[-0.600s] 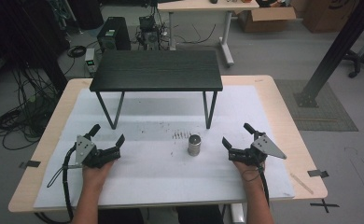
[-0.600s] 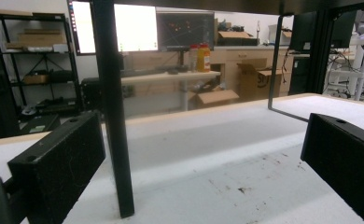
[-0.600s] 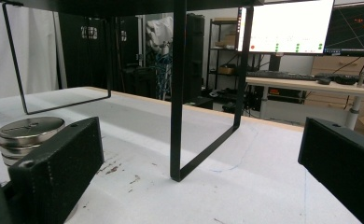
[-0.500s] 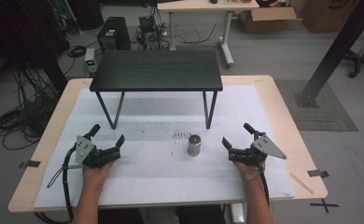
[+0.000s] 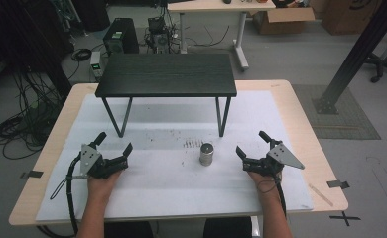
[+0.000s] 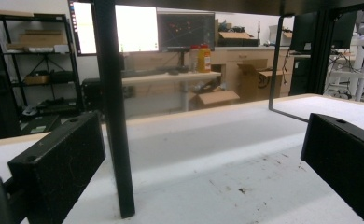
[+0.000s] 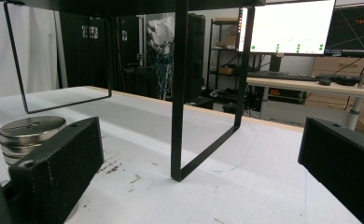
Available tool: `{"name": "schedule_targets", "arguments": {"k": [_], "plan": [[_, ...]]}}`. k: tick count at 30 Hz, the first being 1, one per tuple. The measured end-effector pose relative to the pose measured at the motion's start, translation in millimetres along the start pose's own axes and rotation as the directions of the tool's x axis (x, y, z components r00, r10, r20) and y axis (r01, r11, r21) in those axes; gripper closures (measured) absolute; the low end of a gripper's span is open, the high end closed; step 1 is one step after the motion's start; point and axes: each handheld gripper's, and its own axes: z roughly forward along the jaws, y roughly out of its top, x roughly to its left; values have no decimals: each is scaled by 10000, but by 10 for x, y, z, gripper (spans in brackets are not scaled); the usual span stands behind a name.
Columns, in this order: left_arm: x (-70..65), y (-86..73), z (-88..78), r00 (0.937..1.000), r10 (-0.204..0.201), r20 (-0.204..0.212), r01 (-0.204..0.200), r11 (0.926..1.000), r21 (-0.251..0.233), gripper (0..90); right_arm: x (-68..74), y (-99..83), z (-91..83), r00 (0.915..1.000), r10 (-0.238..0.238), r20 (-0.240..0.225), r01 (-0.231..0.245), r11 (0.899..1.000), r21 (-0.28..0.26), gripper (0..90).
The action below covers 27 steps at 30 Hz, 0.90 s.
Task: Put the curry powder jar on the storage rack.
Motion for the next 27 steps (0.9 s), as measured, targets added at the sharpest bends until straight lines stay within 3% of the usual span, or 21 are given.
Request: {"name": "schedule_targets", "arguments": {"k": [17,22,27], "plan": [[0,1,2,10000,8,-7,-8,10000,13,2,-20,8,16,9998,186,-59,-185,9997,164,0],[-1,1,1,10000,26,-8,-26,10000,3,2,-30,23,21,9981,540,-308,-528,9979,372,0],[1,1,3,10000,-21,-19,21,10000,7,2,-9,91,13,9971,481,-593,-455,9980,435,0]]}}
